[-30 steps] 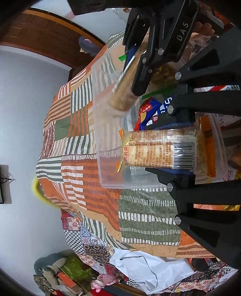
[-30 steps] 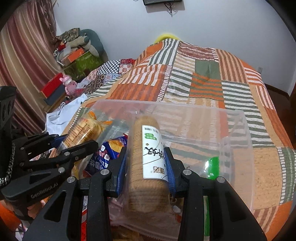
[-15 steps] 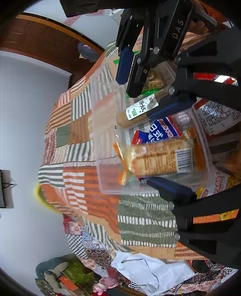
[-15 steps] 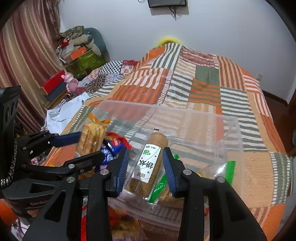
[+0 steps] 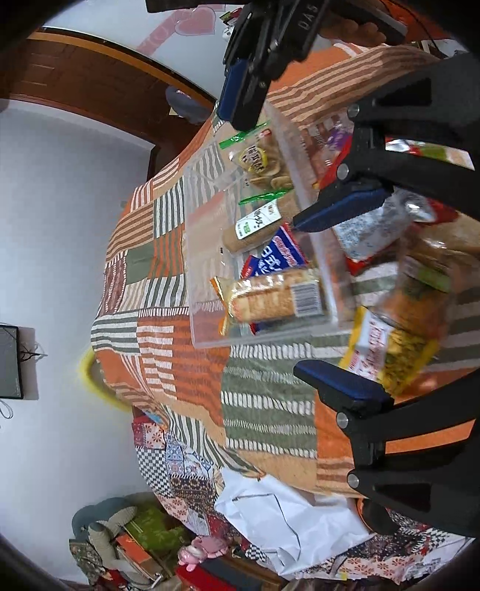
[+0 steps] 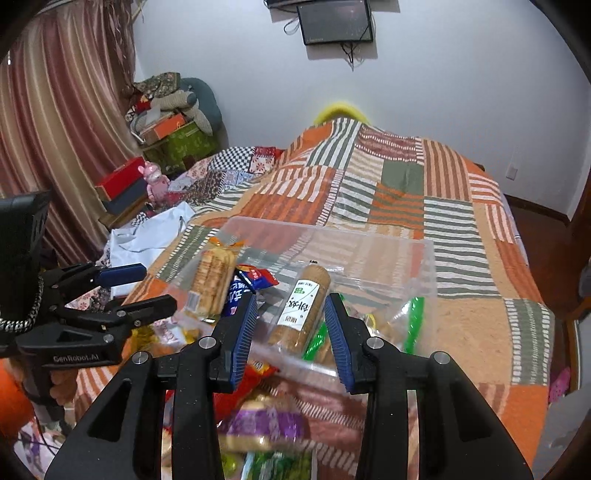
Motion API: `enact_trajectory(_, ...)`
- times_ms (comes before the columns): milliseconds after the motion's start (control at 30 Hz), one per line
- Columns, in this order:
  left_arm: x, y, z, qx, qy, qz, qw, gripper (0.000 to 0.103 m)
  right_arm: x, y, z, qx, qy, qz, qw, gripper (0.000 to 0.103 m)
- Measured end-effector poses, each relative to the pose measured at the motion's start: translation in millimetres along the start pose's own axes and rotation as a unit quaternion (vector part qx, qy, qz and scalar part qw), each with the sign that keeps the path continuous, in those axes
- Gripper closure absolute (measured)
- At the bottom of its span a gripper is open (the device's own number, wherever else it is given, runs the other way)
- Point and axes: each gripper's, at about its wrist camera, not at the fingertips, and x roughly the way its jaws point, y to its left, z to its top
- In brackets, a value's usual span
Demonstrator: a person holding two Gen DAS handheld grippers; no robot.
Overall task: Organize snacks
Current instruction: 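Lower both items into the clear box and open both tools, then grasp the square wrapped bread with the left tool while the right grasps the green pea-snack bag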
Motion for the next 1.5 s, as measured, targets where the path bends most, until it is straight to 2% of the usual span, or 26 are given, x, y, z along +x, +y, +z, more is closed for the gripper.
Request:
enact_trajectory(67,-8.7,2.7,-4.7,-0.001,-0.005,0.004,1.0,0.032,-8.1,1.2,-5.6,0.0,-0.005,0.001,1.0,0.062)
enact_trajectory(433,-34.5,15.9,-42.9,-0.018,0.001,0.01,0.9998,0.031,-32.1,15.4,-41.2,-0.024,-0.012,-0.023,0.999,0.06)
enact_trajectory(500,-36.9,15.5,-52.3,-0.019,0.004,0.01,0.9998,0.031,-32.9,15.7,-49.8,-0.02,-0.007,-0.017,1.0,0.057)
enact_trajectory(700,-39.7,9.8,-80.1,-0.019,0.018,0.003,0.9997,0.031,-24.5,13.1,-74.2,-0.001,0.013,-0.017,1.0,0.056)
enact_trajectory(900,-39.8,3.6,-103.7,-0.023,0.037,-0.01,0.999,0.031,-14.1,8.7,-97.6,-0.001,0.041,-0.035,0.999,0.056)
enact_trajectory(1100,-37.8,-2.4,-120.8,-0.033,0.048,-0.007,0.9983,0.031,-8.6,6.9,-110.7,0.0,0.05,-0.042,0.998,0.04)
enact_trajectory(1367,-36.0,-15.4,-131.0,-0.029,0.057,-0.023,0.9977,0.031,13.8,4.3,-115.0,0.018,0.084,-0.013,0.996,0.04)
enact_trajectory(1433,-35.8,-17.9,-131.6,-0.032,0.058,-0.031,0.9973,0.031,14.0,5.0,-116.0,0.019,0.083,-0.009,0.996,0.045)
enact_trajectory(1467,-35.1,-19.3,-131.2,-0.032,0.06,-0.036,0.9971,0.031,14.6,7.2,-115.7,0.018,0.083,-0.007,0.996,0.052)
enact_trajectory(1500,-33.9,-21.1,-130.9,-0.033,0.061,-0.041,0.9967,0.031,14.2,8.1,-115.9,0.017,0.082,-0.006,0.996,0.054)
